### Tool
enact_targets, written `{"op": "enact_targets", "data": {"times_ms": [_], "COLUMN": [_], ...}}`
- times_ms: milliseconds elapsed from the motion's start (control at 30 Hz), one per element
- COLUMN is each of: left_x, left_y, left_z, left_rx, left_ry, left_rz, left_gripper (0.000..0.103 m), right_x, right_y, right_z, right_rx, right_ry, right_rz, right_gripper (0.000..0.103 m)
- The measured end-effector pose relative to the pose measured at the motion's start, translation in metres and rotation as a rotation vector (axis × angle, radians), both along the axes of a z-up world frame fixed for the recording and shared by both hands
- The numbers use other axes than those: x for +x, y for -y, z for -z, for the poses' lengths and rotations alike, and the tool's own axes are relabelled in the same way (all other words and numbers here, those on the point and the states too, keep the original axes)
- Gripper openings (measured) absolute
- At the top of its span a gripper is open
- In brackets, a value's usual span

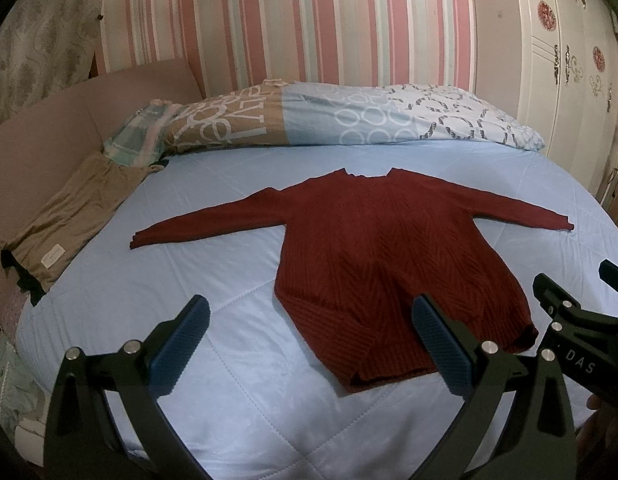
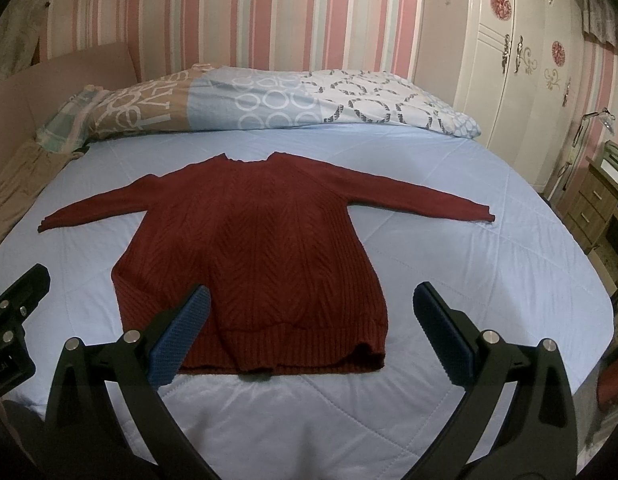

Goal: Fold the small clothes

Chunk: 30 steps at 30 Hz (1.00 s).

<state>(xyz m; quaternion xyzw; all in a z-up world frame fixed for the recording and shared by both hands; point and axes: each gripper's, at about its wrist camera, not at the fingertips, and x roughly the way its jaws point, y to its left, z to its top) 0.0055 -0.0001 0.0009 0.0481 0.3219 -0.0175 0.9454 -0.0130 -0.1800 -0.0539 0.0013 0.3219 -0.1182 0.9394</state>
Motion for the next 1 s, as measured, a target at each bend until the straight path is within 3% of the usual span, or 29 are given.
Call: {"op": "enact_targets", "data": {"times_ms": [1000], "left_x": [-0.004], "left_y": [-0.001], "left_z": [0.016], "left_rx": [-0.005], "left_ry": [-0.017], "left_rz": [0.001], "left_gripper": [0.102], "right_x": [-0.003], "right_y": [0.001], "right_z": [0.008], "right_rx": [-0.003], "right_ry": [-0.017], "right_rz": [-0.001], "right_gripper": [0.1]}}
